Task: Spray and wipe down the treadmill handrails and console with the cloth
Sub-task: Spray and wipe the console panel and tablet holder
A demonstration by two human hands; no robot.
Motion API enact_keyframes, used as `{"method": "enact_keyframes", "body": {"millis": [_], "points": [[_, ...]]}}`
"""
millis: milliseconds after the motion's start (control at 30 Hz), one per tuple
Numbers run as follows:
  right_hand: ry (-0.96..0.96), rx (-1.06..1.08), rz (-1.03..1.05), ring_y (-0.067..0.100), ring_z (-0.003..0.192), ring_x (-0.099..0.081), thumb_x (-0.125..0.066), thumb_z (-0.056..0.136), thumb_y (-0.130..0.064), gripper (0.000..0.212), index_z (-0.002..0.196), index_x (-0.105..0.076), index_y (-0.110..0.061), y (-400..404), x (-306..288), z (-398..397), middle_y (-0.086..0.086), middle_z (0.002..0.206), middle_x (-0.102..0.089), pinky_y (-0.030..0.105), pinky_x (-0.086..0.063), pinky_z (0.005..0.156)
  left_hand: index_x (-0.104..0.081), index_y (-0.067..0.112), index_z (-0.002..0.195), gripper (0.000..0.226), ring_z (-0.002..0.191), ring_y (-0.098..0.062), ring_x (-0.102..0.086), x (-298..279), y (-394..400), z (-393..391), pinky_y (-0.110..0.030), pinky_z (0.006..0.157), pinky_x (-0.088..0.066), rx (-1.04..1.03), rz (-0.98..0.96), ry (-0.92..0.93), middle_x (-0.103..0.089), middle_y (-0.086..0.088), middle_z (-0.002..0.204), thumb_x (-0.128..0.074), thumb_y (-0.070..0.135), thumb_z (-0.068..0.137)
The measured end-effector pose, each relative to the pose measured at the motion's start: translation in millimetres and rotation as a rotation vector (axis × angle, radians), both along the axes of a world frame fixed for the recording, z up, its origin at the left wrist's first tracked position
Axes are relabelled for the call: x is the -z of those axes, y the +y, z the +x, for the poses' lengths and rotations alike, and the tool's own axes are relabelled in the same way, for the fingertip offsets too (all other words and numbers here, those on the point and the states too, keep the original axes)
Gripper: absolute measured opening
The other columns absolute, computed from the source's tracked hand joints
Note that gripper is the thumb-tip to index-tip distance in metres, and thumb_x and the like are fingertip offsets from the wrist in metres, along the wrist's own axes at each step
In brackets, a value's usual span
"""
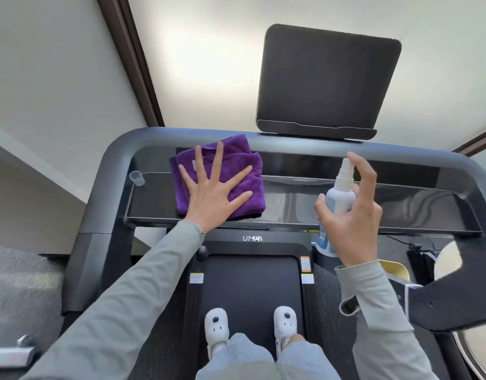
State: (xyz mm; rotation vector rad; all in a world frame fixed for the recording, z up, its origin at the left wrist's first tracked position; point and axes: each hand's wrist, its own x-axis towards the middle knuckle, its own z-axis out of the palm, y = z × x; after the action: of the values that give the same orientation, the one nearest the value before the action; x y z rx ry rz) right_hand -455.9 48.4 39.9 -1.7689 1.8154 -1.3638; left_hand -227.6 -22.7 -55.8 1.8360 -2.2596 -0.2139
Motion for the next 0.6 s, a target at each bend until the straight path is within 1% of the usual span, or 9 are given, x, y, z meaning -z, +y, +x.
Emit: {"method": "enact_keyframes", "body": {"millis": [67,133,200,267,367,433,533,600], "points": [[0.001,-0.002,0.023,0.016,0.053,-0.05,-0.07,0.079,-0.001,0.071,0.137,-0.039,-0.028,-1.9,3.2,-4.0,0.008,0.067,-0.054,0.011,-0.044,0.058,-0.012,0.063,0.142,0.057,0.141,-0.043,0.031,1.5,3.7,7.7,-0.071,0.107,0.012,-0.047,0.037,0.038,0.026,0.0,0.16,-0.025,0.074,0.088],[-0.012,-0.014,0.035,0.018,0.054,-0.05,-0.069,0.079,0.001,0.071,0.137,-0.039,-0.027,-5.7,6.2,-8.3,0.007,0.067,-0.054,0.013,-0.045,0.058,-0.012,0.061,0.143,0.057,0.14,-0.046,0.03,1.4,1.9,-0.5,-0.07,0.11,0.008,-0.031,0.023,0.0,0.026,-0.004,0.16,-0.024,0.073,0.089],[-0.024,-0.03,0.04,0.017,0.056,-0.049,-0.069,0.079,0.002,0.071,0.137,-0.04,-0.026,-11.3,7.4,-16.1,0.004,0.067,-0.052,0.011,-0.043,0.059,-0.013,0.06,0.144,0.056,0.139,-0.049,0.029,0.3,-3.9,-20.3,-0.07,0.111,0.006,-0.02,-0.001,-0.028,0.024,-0.007,0.16,-0.024,0.071,0.091],[-0.028,-0.044,0.045,0.015,0.056,-0.05,-0.069,0.079,0.002,0.072,0.137,-0.038,-0.028,-17.7,6.7,-28.9,0.004,0.068,-0.051,0.01,-0.044,0.059,-0.012,0.058,0.145,0.056,0.139,-0.05,0.028,-0.7,-8.7,-47.6,-0.071,0.11,0.007,-0.028,-0.008,-0.035,0.024,-0.009,0.16,-0.024,0.07,0.092],[-0.026,-0.046,0.037,0.015,0.055,-0.051,-0.07,0.08,0.0,0.072,0.137,-0.037,-0.029,-23.4,3.8,-56.9,0.007,0.071,-0.054,0.015,-0.046,0.059,-0.013,0.057,0.146,0.056,0.138,-0.052,0.028,-2.7,-12.0,-101.1,-0.071,0.109,0.008,-0.019,-0.018,-0.048,0.023,-0.012,0.16,-0.023,0.069,0.093],[-0.031,-0.044,0.028,0.012,0.055,-0.053,-0.07,0.08,-0.001,0.071,0.137,-0.038,-0.028,-25.9,2.2,-77.3,0.008,0.071,-0.056,0.011,-0.045,0.059,-0.018,0.057,0.146,0.054,0.138,-0.052,0.028,-4.0,-12.6,-146.4,-0.07,0.109,0.01,0.023,-0.015,-0.03,0.022,-0.012,0.16,-0.026,0.068,0.094],[-0.038,-0.044,0.019,0.008,0.057,-0.055,-0.067,0.077,-0.012,0.068,0.138,-0.039,-0.025,-28.1,-0.5,-104.7,0.005,0.072,-0.057,0.004,-0.042,0.061,-0.023,0.057,0.145,0.052,0.138,-0.051,0.029,-6.0,-10.7,-204.0,-0.07,0.109,0.011,0.09,0.008,-0.048,0.023,-0.011,0.16,-0.025,0.068,0.094],[-0.042,-0.036,0.017,0.01,0.056,-0.057,-0.066,0.077,-0.016,0.068,0.137,-0.038,-0.028,-29.2,-2.1,-119.7,0.004,0.073,-0.059,0.006,-0.045,0.062,-0.028,0.058,0.143,0.051,0.139,-0.048,0.03,-5.3,-11.5,-212.2,-0.07,0.109,0.012,0.095,0.009,-0.044,0.023,-0.006,0.161,-0.026,0.069,0.093]]}}
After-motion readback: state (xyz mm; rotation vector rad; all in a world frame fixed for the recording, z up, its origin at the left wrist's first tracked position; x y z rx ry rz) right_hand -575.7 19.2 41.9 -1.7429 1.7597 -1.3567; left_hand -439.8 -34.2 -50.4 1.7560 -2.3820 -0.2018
